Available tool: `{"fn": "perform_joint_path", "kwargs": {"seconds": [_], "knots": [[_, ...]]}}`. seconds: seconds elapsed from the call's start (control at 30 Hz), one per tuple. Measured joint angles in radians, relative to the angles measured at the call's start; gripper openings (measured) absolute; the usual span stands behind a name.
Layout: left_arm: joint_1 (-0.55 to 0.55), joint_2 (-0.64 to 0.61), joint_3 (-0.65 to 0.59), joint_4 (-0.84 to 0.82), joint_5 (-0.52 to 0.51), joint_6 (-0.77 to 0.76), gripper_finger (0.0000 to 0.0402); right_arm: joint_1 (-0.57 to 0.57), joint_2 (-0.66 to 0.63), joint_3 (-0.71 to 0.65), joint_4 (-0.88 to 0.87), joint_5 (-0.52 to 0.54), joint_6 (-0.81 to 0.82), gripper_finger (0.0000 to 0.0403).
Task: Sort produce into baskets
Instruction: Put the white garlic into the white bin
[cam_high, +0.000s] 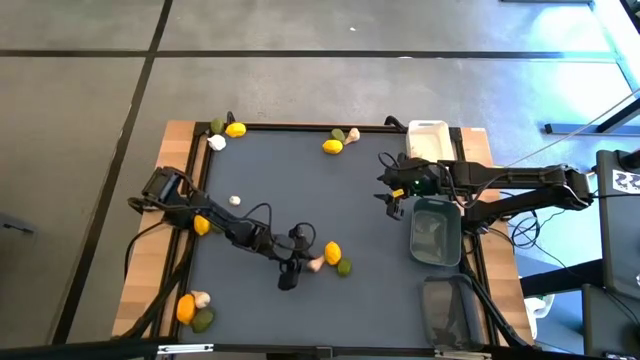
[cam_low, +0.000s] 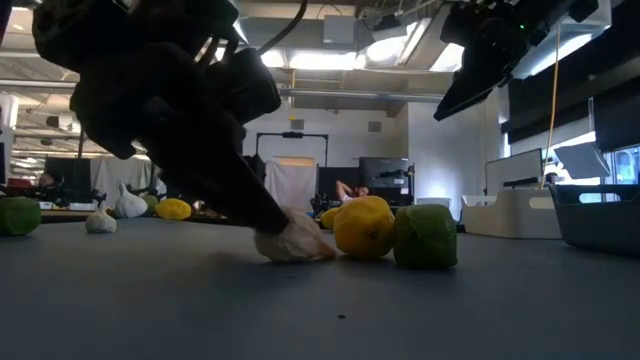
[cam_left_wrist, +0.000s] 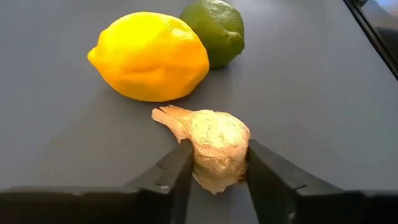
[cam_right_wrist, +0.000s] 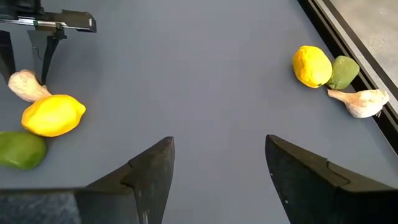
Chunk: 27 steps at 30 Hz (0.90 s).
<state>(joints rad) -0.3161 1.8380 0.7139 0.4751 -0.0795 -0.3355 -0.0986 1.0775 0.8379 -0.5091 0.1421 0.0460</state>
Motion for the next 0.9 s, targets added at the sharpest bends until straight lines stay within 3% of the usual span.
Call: {"fn": "perform_joint_path", "kwargs": {"seconds": [0.2, 0.47, 0.73, 0.9], "knots": [[0.001, -0.023, -0.001, -0.037, 0.000, -0.002, 0.0077, 0.000, 0.000, 0.000, 0.017, -0.002, 0.053, 0.0250], [0.012, -0.214, 0.000, -0.158, -0.001, -0.005, 0.0096, 0.000, 0.000, 0.000, 0.075, -0.017, 0.081, 0.0250], [0.035, -0.385, 0.000, -0.139, -0.064, 0.039, 0.0099, 0.009, 0.000, 0.000, 0.186, -0.284, 0.103, 0.0250], [0.051, -0.431, 0.000, -0.096, -0.104, 0.090, 0.0099, 0.063, 0.000, 0.000, 0.264, -0.326, 0.071, 0.0250]]}}
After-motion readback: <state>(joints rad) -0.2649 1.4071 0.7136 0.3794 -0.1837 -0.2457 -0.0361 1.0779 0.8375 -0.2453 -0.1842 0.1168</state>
